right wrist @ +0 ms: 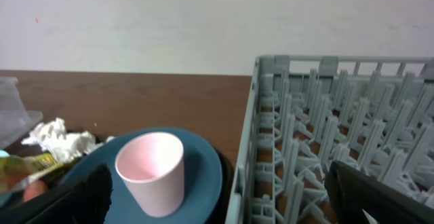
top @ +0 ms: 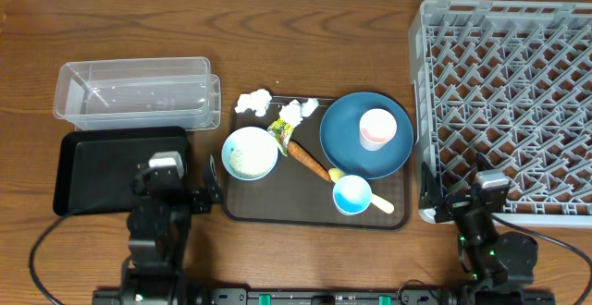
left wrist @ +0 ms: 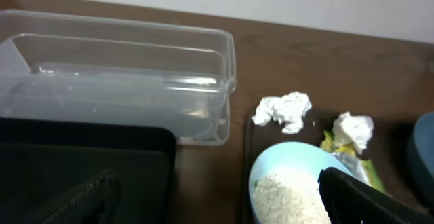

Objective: Sort waste into correct bins and load items into the dishwasher rack
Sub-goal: 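Move the left gripper over the tray toward the light-blue cup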

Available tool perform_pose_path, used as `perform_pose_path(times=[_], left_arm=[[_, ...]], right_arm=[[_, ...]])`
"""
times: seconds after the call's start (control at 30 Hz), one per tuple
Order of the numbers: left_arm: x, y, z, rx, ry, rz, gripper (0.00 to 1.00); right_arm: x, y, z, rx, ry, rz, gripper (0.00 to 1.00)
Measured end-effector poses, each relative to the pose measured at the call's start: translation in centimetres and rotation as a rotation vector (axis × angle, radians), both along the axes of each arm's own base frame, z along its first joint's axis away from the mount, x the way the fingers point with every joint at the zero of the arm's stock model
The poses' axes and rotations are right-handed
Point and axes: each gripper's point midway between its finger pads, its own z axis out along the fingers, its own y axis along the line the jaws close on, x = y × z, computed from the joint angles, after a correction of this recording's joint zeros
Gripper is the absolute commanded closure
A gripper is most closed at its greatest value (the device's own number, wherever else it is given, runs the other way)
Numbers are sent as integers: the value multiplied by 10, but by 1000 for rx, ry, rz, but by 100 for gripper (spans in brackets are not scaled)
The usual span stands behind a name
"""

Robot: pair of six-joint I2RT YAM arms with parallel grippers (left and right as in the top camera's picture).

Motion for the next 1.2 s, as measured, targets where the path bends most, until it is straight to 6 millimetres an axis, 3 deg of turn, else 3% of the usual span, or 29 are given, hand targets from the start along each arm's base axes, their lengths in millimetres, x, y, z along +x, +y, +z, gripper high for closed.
perform_pose_path(times=[0.27, 0.43, 0.57, 0.73, 1.2], left_arm=[[1, -13, 5, -28, 248, -68, 5], [-14, -18, 7, -42, 460, -88, 5], [-25, -18, 25, -47, 574, -89, 5], [-29, -19, 43, -51, 606, -92, 2], [-29, -20, 42, -54, 612, -94, 2]], right_arm=[[11, 0, 30, 3, 125, -2, 1], [18, -1, 32, 7, 289, -5, 1], [21, -1, 32, 10, 427, -7, 1], [25, -1, 36, -3, 529, -2, 1], [20, 5, 32, -3, 565, 37, 1]])
